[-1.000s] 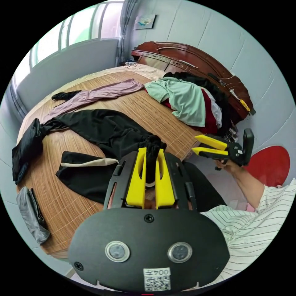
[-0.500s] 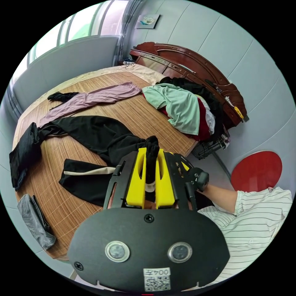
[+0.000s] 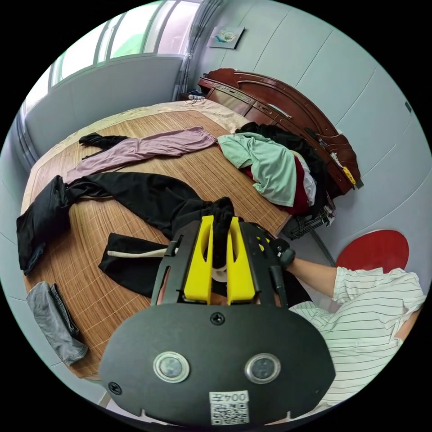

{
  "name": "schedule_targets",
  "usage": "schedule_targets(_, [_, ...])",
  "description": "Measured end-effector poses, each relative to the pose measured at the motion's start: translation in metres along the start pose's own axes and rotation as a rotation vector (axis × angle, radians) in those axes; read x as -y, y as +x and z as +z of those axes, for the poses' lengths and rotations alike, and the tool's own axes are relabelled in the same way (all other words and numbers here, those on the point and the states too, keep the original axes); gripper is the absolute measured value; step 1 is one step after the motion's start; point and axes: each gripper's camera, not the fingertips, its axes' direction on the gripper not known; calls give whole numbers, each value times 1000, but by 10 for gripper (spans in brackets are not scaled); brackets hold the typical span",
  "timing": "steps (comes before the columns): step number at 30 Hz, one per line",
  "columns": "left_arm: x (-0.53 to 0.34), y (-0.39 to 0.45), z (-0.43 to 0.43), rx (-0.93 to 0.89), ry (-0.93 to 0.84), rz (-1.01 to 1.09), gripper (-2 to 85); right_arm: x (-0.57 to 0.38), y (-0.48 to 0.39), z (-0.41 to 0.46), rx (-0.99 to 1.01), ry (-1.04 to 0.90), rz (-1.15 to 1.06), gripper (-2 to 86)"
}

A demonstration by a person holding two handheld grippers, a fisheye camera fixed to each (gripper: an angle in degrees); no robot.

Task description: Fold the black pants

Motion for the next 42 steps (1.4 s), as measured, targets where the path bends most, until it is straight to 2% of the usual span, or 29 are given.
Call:
schedule_targets(5, [-2, -30, -42, 41, 26, -15, 3, 60, 80, -20, 277, 23, 44, 39])
schedule_targets(9, [2, -25, -111, -26, 113, 36, 4, 122, 165, -61, 416, 82, 63, 38])
schedule_targets(11, [7, -13, -150, -64, 165, 76, 4, 175, 213, -101, 465, 111, 5, 38])
schedule_targets(15, [17, 29, -253, -56, 284, 181, 3, 256, 261, -170, 469, 137, -110, 37])
schedule_targets(21, [12, 99, -390, 34, 437, 321, 4, 357, 293, -295, 309, 234, -277, 35])
schedule_targets(26, [12, 122, -433, 115, 476, 351, 4, 404, 301, -329, 282, 245, -332, 37])
schedule_targets(31, [34, 74, -366, 112, 386, 236, 5, 418, 287, -252, 325, 117, -328, 36])
schedule_targets(33, [50, 37, -300, 105, 318, 135, 5, 420, 278, -200, 325, 24, -312, 36])
schedule_targets(36, [71, -6, -204, 122, 211, 0, 5, 422, 265, -94, 364, -196, -237, 35])
schedule_targets(38, [81, -31, -146, 117, 139, -87, 4, 415, 253, 0, 405, -418, -158, 36])
schedule_targets(42, [85, -66, -21, 137, -24, -226, 4, 388, 226, 109, 452, -664, -113, 37])
